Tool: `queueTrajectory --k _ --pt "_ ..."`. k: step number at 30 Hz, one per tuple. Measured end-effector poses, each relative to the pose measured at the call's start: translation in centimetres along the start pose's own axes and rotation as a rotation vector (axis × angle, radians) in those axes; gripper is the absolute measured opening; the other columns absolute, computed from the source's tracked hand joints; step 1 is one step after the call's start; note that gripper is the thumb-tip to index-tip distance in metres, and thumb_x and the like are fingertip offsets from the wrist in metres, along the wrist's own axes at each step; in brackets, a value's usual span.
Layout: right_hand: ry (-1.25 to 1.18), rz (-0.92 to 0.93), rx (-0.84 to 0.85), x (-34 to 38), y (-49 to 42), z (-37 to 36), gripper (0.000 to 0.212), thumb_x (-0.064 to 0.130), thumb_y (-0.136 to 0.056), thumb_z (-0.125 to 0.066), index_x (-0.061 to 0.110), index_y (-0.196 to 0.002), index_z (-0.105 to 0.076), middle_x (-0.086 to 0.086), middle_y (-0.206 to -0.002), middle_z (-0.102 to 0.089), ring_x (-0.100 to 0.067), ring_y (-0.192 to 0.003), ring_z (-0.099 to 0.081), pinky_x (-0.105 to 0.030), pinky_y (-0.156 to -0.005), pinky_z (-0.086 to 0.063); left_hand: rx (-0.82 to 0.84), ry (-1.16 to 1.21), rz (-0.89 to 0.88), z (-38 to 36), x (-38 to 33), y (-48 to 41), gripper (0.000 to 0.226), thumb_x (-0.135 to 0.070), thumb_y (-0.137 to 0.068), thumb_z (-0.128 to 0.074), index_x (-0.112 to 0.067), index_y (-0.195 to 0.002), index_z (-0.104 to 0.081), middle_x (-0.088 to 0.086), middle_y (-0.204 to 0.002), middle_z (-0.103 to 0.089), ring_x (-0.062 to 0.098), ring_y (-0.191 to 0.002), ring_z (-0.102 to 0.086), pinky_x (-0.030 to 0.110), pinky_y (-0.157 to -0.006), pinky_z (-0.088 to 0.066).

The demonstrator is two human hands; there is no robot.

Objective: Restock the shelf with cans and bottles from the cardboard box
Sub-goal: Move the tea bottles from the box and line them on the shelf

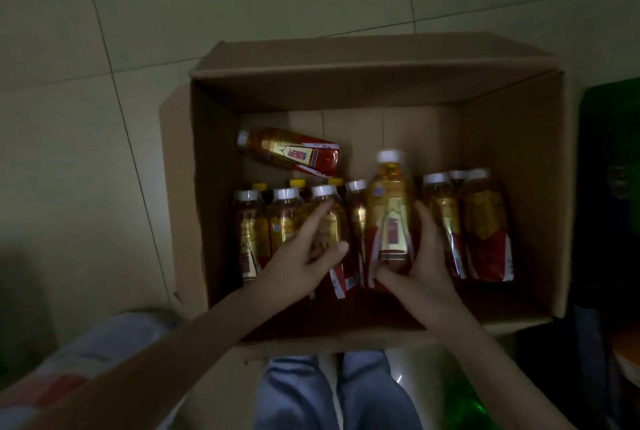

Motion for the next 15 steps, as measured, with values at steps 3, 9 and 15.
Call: queueTrajectory --k 3,9,15 --pt "-0.034 0.162 0.107 4.4 1.6 -4.5 0.107 0.043 -0.059 -0.071 0.052 -0.145 -0.008 0.008 -0.145 -0.029 -0.013 -0.136 -0.031 -0.046 -0.106 -0.04 0.009 0.321 0.055 -0.3 -0.8 -0.3 0.083 -0.046 -0.08 -0.065 -0.061 -0.137 -0.006 -0.008 -0.137 -0.048 0.008 -0.108 -0.061 0.016 -0.076 -0.051" --pt "-0.099 0.165 0.359 5.4 0.4 -7.9 0.095 0.041 -0.076 -0.074 0.047 -0.146 -0.011 0.012 -0.151 -0.029 0.008 -0.132 -0.032 -0.011 -0.101 -0.034 -0.14 0.486 0.121 4.1 1.3 0.3 0.098 -0.031 -0.071 -0.072 -0.058 -0.136 -0.003 -0.014 -0.131 -0.046 0.006 -0.117 -0.055 0.035 -0.094 -0.051" --pt "0.253 -0.178 -0.007 -6.1 -3.7 -2.7 0.102 0.035 -0.075 -0.078 0.02 -0.152 -0.014 -0.011 -0.151 -0.031 -0.031 -0.14 -0.027 -0.049 -0.111 -0.03 -0.128 0.4 0.172 5.4 4.9 1.6 0.104 -0.03 -0.072 -0.073 -0.055 -0.142 0.001 -0.017 -0.133 -0.04 0.008 -0.117 -0.052 0.033 -0.089 -0.052"
Point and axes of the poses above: each hand's wrist, its own y-axis away from the middle knuckle, its own z-axis out of the back of the hand, x = y × z, the point moved 9 cm from there along -y, towards the middle knuckle
